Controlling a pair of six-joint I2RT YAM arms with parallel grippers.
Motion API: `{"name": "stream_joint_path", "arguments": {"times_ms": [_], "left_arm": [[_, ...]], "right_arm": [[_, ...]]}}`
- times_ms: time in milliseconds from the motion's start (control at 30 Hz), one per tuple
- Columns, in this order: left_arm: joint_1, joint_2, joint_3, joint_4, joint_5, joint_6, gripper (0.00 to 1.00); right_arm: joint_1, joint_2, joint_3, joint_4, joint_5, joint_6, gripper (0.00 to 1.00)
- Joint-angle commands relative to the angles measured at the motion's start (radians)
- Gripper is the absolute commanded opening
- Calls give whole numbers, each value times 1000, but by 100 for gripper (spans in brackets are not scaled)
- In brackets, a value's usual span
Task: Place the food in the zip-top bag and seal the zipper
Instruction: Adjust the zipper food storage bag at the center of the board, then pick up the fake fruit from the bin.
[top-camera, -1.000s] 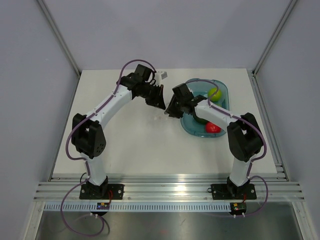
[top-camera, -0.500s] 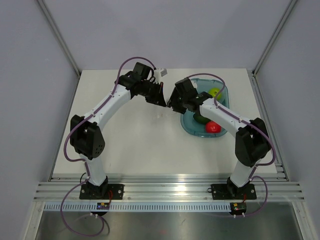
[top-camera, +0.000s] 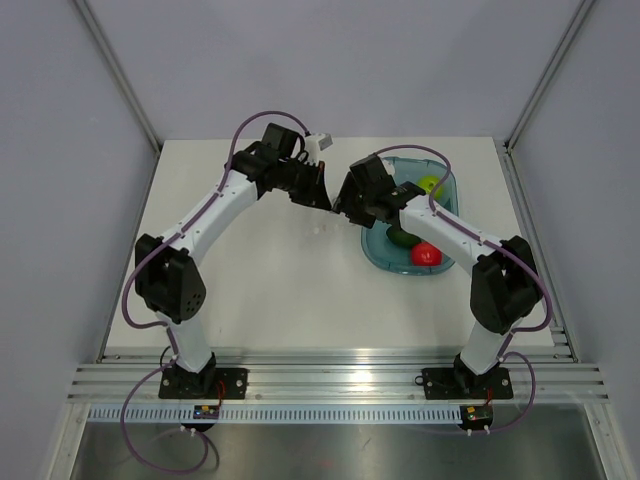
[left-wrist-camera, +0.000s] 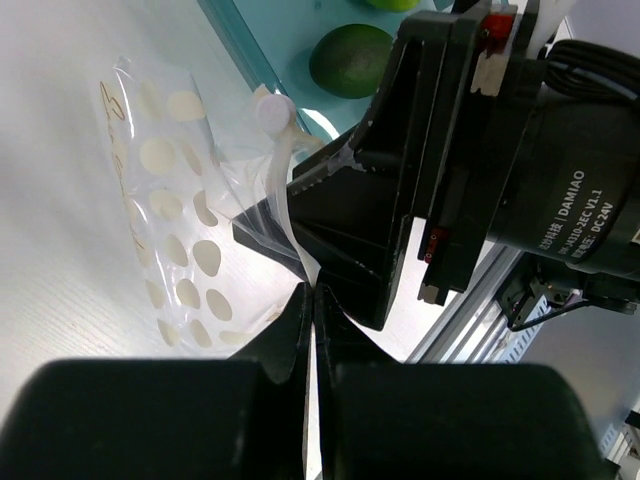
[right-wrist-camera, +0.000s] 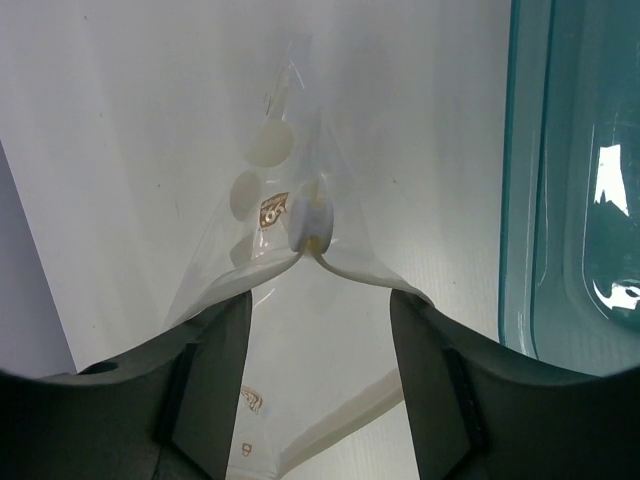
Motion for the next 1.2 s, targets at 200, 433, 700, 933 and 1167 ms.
{"name": "stream_joint_path", "arguments": {"times_ms": [200, 433, 700, 933, 1167], "left_arm": [[-57, 5, 41, 33, -96, 8, 0], [-78, 64, 73, 32, -116, 4, 0], [-79, 81, 67, 24, -134, 15, 0], [-79, 93, 70, 19, -131, 15, 0], [-94, 116, 97, 12, -139, 8, 0]], "right_arm": [[7, -26, 32, 20, 4, -13, 66], [7, -50, 15, 18, 24, -4, 65], [7, -101, -20, 38, 36, 16, 63], [8, -148, -31, 50, 60, 19, 63], [7, -188, -49, 81, 77, 28, 63]]}}
